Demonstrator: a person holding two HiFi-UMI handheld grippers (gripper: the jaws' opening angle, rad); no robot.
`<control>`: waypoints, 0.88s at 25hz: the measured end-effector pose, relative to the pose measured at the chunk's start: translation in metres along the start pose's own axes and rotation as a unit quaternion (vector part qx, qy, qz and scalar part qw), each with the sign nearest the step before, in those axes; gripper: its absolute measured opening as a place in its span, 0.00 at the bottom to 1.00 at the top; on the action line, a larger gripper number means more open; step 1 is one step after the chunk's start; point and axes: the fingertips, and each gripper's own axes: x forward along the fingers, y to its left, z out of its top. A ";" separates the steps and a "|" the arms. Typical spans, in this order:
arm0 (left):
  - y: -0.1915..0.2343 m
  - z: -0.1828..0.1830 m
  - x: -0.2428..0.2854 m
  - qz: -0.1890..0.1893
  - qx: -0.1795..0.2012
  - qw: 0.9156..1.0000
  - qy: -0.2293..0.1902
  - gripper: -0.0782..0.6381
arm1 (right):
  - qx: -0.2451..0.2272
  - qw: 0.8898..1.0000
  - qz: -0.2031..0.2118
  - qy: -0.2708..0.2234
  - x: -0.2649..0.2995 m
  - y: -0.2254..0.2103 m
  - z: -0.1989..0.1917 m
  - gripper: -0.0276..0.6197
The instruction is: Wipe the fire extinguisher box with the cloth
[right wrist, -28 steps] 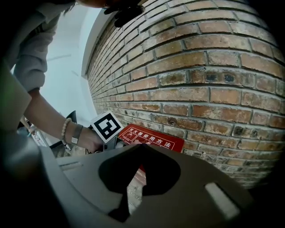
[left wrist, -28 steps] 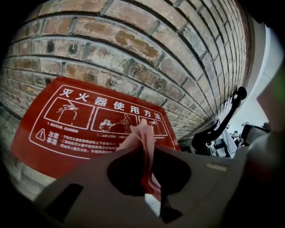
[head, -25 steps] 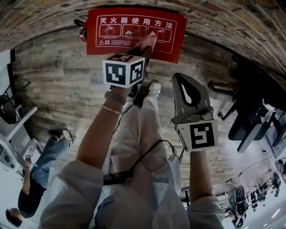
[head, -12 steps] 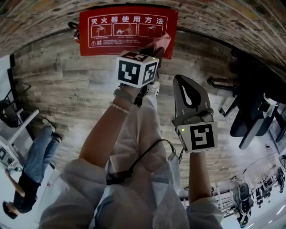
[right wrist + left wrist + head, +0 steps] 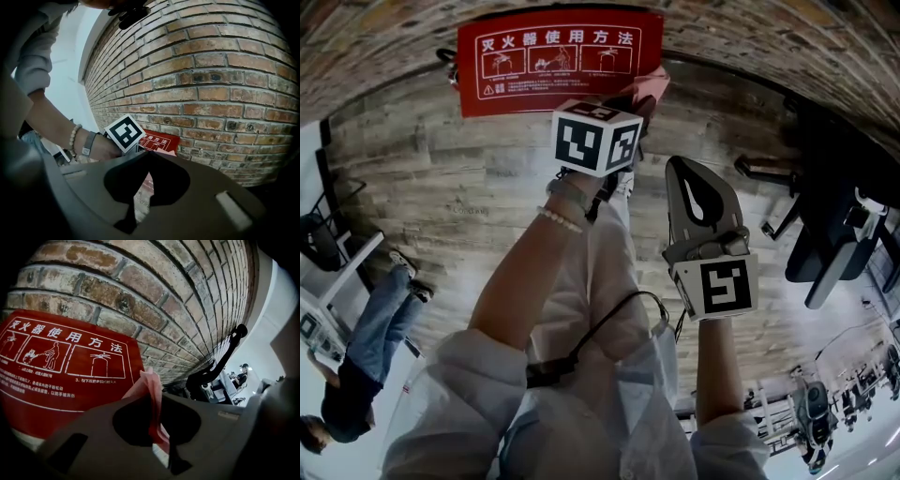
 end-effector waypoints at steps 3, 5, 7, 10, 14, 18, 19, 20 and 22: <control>-0.003 0.004 -0.007 -0.010 0.005 1.000 -0.019 0.12 | -0.002 1.000 0.000 -0.002 0.000 0.002 0.000 0.05; -0.005 0.009 -0.016 -0.018 0.003 0.999 -0.041 0.12 | -0.003 1.000 0.001 -0.002 0.000 0.004 0.000 0.05; -0.008 0.016 -0.029 -0.022 0.006 0.998 -0.059 0.12 | -0.008 1.000 0.001 -0.004 -0.001 0.007 0.002 0.05; -0.011 0.034 -0.060 -0.019 0.036 0.996 -0.080 0.12 | -0.011 1.000 0.003 -0.007 -0.001 0.018 0.012 0.05; -0.019 0.061 -0.107 -0.021 0.058 0.992 -0.114 0.12 | -0.024 1.000 0.001 -0.014 -0.007 0.030 0.036 0.05; -0.023 0.082 -0.161 -0.013 0.086 0.986 -0.142 0.12 | -0.032 0.998 -0.009 -0.047 -0.013 0.039 0.074 0.05; -0.025 0.086 -0.176 -0.012 0.091 0.985 -0.149 0.12 | -0.032 0.998 -0.012 -0.051 -0.017 0.044 0.081 0.05; -0.027 0.088 -0.193 -0.010 0.096 0.983 -0.157 0.12 | -0.033 0.998 -0.013 -0.054 -0.021 0.050 0.088 0.05; -0.032 0.097 -0.225 -0.006 0.113 0.978 -0.177 0.12 | -0.042 0.997 -0.014 -0.063 -0.028 0.061 0.104 0.05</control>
